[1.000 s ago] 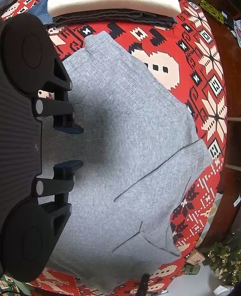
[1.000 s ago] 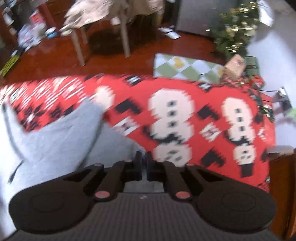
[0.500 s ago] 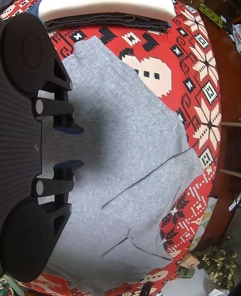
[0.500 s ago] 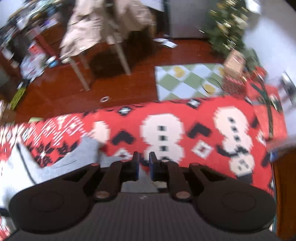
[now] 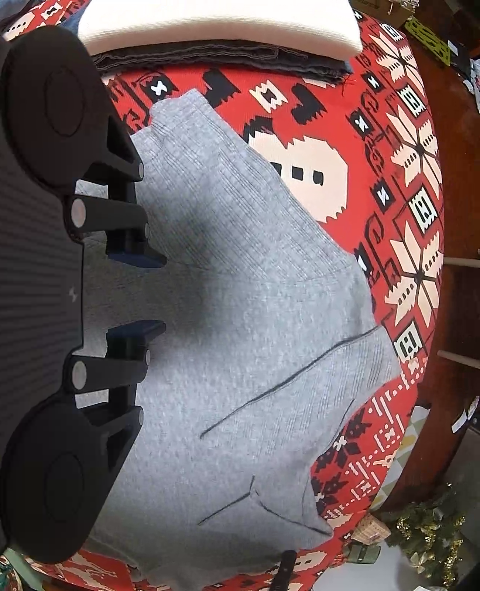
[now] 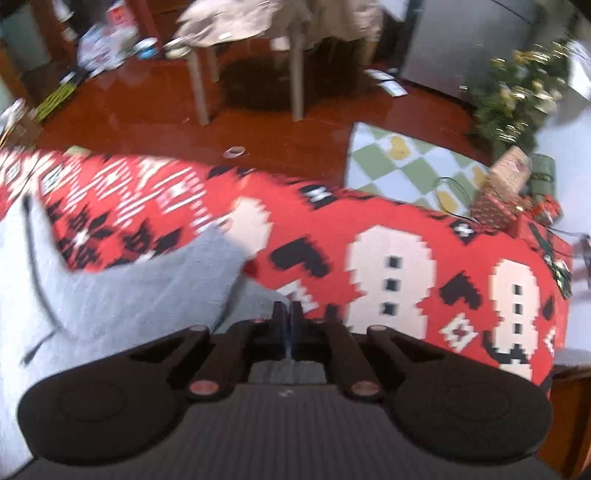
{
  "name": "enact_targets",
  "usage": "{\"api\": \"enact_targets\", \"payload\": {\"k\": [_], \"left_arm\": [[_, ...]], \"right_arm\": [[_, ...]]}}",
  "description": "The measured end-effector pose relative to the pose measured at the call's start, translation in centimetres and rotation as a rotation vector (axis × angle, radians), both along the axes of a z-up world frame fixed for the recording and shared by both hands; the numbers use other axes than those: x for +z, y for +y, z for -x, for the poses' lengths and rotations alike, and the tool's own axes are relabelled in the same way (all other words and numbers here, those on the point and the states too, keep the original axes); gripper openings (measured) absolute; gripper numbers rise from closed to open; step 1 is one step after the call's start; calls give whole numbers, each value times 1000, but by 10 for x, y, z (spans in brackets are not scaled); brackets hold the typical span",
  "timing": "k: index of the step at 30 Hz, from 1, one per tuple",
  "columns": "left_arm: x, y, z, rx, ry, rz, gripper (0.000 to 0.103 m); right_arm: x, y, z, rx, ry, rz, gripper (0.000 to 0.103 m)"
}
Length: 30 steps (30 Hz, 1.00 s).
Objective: Fold clothes
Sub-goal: 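Grasp the shirt edge again with the right gripper and smooth it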
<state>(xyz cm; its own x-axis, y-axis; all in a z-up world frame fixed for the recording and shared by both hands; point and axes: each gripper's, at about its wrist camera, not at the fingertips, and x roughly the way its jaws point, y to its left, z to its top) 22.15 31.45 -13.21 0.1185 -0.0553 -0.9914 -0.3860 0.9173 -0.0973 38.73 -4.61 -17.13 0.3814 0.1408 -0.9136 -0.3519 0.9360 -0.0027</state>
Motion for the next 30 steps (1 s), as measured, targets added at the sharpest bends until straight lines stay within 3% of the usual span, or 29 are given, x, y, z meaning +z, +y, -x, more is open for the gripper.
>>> {"api": "enact_targets", "payload": {"k": [4,7,11,15,19,24,27,28,29,30], "left_arm": [[1,3,-3,-1,-13,-3,31],[5,9,-11,-16,-47,-26,31],[13,17,-29,-64,-119,-71,31],[17,23,-54,-131,-196,-123,36],[12,22,-86,-209,-249,-158,42],[-10,18,-118,-314,-236,-195,43],[-18,16,-128,-336,-239,-157,41],[-18,16,-129,-346,-244,-142,33],[-18,15,-130,-354,-246,-126,17],[-18,14,-131,-355,-239,-107,8]], "right_arm": [[-3,-12,-10,-70,22,-51,4],[1,-13,-7,-77,22,-55,18],[18,-17,0,-103,-9,-90,19],[34,-4,5,-33,-37,-124,20],[28,16,-3,24,-32,-116,26],[8,30,-18,54,16,-87,30],[0,35,-24,72,35,-94,30],[-2,36,-26,77,43,-102,30],[-3,37,-28,81,52,-109,24],[-4,38,-29,84,58,-116,13]]}}
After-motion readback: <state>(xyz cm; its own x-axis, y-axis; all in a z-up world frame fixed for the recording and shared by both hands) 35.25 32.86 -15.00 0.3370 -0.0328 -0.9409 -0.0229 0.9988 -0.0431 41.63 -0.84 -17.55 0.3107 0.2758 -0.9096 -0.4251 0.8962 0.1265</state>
